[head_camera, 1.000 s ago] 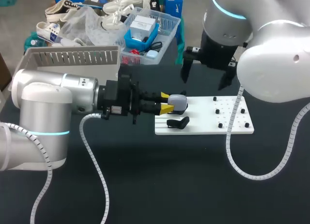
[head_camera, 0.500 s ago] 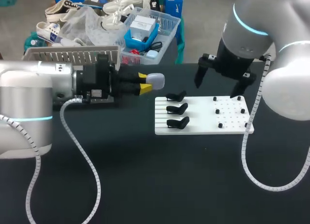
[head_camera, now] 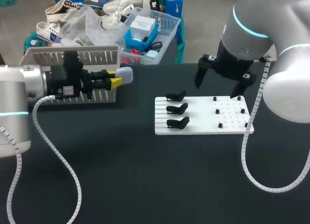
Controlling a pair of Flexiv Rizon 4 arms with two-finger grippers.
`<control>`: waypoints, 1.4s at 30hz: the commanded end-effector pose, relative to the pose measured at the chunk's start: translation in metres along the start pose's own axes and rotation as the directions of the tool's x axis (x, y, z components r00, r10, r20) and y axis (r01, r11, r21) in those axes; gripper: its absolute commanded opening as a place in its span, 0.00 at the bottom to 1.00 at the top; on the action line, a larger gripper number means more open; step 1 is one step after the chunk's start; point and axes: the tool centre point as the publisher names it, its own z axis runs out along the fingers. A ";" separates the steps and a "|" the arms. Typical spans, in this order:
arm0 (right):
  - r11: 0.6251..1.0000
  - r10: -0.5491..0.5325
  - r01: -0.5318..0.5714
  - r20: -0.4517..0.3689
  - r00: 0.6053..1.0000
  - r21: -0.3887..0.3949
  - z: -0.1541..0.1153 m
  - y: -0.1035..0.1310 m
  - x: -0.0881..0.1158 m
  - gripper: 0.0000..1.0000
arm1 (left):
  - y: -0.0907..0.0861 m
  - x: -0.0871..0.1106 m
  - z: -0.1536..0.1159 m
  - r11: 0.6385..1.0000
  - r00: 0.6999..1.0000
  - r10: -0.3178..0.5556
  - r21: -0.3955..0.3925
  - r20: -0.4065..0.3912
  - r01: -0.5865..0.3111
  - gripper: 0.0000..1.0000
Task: Pick up each earbud case from the left stands, insert the matching earbuds, close the lid, and place the case in the box.
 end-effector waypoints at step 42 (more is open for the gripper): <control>1.000 0.002 -0.002 0.009 1.000 -0.002 0.000 -0.001 0.002 1.00 | 0.149 0.092 -0.072 0.844 0.902 -0.361 -0.494 -0.235 0.209 1.00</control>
